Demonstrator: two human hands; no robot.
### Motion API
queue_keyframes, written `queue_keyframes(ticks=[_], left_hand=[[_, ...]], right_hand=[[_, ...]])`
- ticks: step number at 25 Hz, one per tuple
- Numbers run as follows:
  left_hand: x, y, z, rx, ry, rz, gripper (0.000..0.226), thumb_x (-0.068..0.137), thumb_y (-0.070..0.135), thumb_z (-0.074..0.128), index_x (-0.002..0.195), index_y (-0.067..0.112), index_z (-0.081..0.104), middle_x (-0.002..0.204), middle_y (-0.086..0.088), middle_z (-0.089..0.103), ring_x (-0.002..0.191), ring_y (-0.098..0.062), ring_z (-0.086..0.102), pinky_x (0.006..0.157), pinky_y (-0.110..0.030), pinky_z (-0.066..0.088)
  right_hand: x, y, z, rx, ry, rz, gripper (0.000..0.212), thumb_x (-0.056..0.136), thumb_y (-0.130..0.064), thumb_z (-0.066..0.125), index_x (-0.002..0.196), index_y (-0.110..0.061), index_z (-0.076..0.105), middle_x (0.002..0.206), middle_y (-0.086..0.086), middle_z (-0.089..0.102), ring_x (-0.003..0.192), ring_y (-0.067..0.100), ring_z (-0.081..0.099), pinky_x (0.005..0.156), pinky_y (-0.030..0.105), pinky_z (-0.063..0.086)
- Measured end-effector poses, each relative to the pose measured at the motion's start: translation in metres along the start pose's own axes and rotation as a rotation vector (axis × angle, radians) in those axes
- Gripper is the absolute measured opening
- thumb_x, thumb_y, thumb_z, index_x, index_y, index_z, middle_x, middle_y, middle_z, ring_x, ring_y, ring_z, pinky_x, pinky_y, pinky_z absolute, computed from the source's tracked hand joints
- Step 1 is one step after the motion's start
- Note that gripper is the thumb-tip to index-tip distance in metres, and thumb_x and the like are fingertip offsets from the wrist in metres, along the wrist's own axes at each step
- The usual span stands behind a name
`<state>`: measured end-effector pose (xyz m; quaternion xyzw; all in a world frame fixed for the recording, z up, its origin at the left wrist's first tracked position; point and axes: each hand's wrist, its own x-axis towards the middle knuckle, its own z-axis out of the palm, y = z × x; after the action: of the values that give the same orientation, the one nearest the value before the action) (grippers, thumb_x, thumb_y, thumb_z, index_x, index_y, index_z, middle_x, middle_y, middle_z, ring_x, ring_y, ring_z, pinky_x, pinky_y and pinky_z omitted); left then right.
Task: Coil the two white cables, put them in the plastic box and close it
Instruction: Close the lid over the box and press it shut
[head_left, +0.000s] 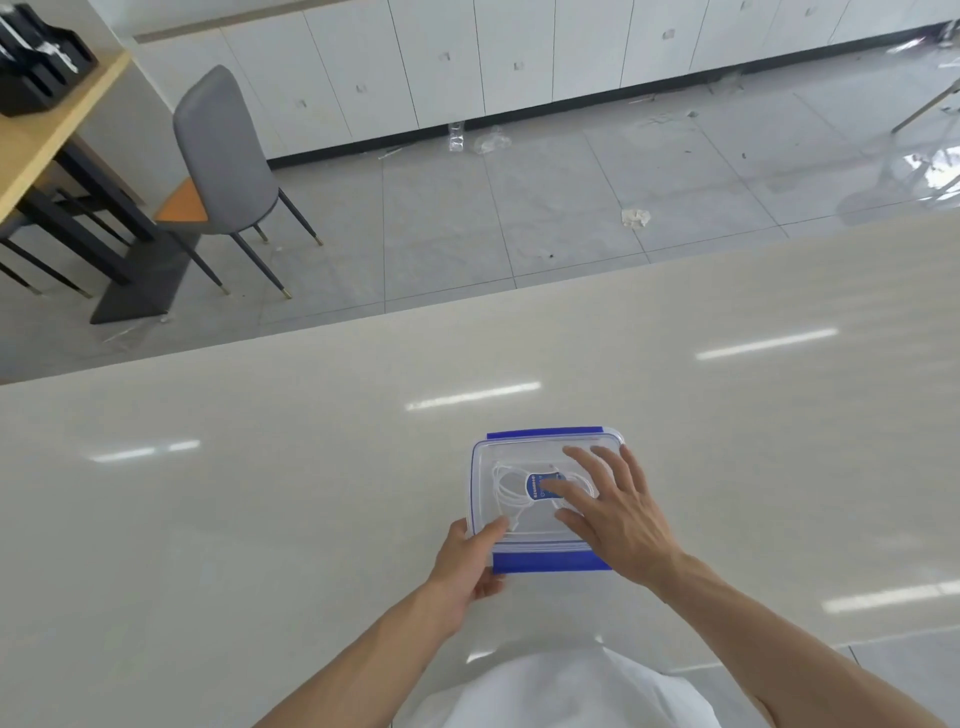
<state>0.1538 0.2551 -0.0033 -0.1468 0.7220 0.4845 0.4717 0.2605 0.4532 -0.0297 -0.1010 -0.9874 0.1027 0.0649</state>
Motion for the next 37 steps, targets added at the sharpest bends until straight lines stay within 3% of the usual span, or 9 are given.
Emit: queue_keyframes(ticks=[7, 12, 15, 17, 21, 24, 26, 29, 37], left_hand=[[-0.007, 0.013, -0.003, -0.208, -0.03, -0.128, 0.024, 0.085, 0.009, 0.073, 0.104, 0.005, 0.059, 0.09, -0.015, 0.062, 0.058, -0.025, 0.063, 0.042, -0.024, 0.05], [-0.007, 0.021, -0.007, -0.27, -0.063, -0.21, 0.017, 0.084, 0.003, 0.071, 0.099, 0.004, 0.063, 0.093, -0.018, 0.059, 0.065, -0.028, 0.063, 0.042, -0.023, 0.052], [-0.01, 0.023, -0.008, -0.197, -0.045, -0.17, 0.035, 0.083, 0.001, 0.07, 0.115, 0.006, 0.056, 0.103, -0.02, 0.063, 0.066, -0.03, 0.067, 0.048, -0.027, 0.054], [-0.012, 0.023, -0.013, -0.083, -0.031, -0.069, 0.057, 0.082, 0.006, 0.072, 0.13, 0.017, 0.042, 0.109, -0.017, 0.066, 0.071, -0.03, 0.071, 0.056, -0.031, 0.057], [-0.014, 0.028, -0.019, 0.513, 0.054, 0.239, 0.088, 0.072, 0.043, 0.077, 0.144, 0.036, 0.026, 0.119, 0.001, 0.053, 0.091, -0.017, 0.067, 0.069, -0.028, 0.055], [-0.008, 0.037, -0.018, 0.972, 0.212, 0.659, 0.098, 0.065, 0.069, 0.068, 0.146, 0.042, 0.019, 0.139, 0.006, 0.034, 0.123, -0.014, 0.047, 0.096, -0.034, 0.048], [0.001, 0.037, -0.015, 1.316, 0.097, 0.933, 0.109, 0.063, 0.083, 0.056, 0.151, 0.046, 0.004, 0.16, 0.003, 0.012, 0.148, -0.021, 0.017, 0.118, -0.044, 0.023], [0.019, 0.031, -0.011, 1.645, -0.068, 1.081, 0.117, 0.066, 0.087, 0.05, 0.151, 0.044, -0.018, 0.164, 0.001, -0.025, 0.149, -0.029, -0.026, 0.118, -0.052, -0.013], [0.041, 0.021, -0.017, 1.688, -0.006, 1.202, 0.095, 0.082, 0.079, 0.042, 0.157, 0.036, 0.002, 0.167, -0.006, 0.008, 0.153, -0.035, 0.004, 0.12, -0.053, 0.021]], right_hand=[[-0.003, -0.01, -0.001, 0.059, 0.1, -0.012, 0.015, 0.092, -0.041, 0.062, 0.104, -0.034, 0.064, 0.116, 0.0, 0.067, 0.104, 0.032, 0.062, 0.114, 0.054, 0.032], [-0.026, -0.002, -0.002, -0.02, -0.169, -0.115, 0.066, 0.087, -0.074, 0.045, 0.14, -0.034, 0.05, 0.152, 0.0, 0.049, 0.14, 0.034, 0.045, 0.115, 0.057, 0.023], [-0.032, 0.002, -0.004, -0.064, -0.203, -0.126, 0.068, 0.09, -0.069, 0.045, 0.149, -0.036, 0.039, 0.16, -0.007, 0.036, 0.147, 0.03, 0.035, 0.116, 0.053, 0.019], [-0.032, 0.001, -0.003, -0.054, -0.189, -0.111, 0.064, 0.093, -0.065, 0.044, 0.15, -0.036, 0.037, 0.16, -0.009, 0.034, 0.148, 0.029, 0.033, 0.117, 0.051, 0.019], [-0.033, 0.001, -0.004, -0.033, -0.164, -0.128, 0.063, 0.093, -0.065, 0.045, 0.15, -0.038, 0.037, 0.159, -0.009, 0.036, 0.147, 0.028, 0.035, 0.117, 0.051, 0.021], [-0.031, 0.004, -0.005, -0.045, -0.165, -0.141, 0.064, 0.092, -0.066, 0.046, 0.149, -0.039, 0.038, 0.158, -0.01, 0.038, 0.145, 0.028, 0.038, 0.116, 0.052, 0.022], [-0.031, 0.004, -0.005, -0.038, -0.17, -0.139, 0.063, 0.091, -0.066, 0.047, 0.148, -0.04, 0.039, 0.158, -0.01, 0.039, 0.145, 0.028, 0.039, 0.116, 0.052, 0.023], [-0.031, 0.004, -0.004, -0.029, -0.172, -0.145, 0.064, 0.093, -0.066, 0.045, 0.15, -0.04, 0.036, 0.16, -0.01, 0.035, 0.147, 0.028, 0.034, 0.118, 0.053, 0.021], [-0.031, 0.005, -0.001, -0.014, -0.15, -0.145, 0.062, 0.095, -0.064, 0.043, 0.151, -0.04, 0.033, 0.16, -0.01, 0.035, 0.148, 0.027, 0.031, 0.118, 0.051, 0.022]])
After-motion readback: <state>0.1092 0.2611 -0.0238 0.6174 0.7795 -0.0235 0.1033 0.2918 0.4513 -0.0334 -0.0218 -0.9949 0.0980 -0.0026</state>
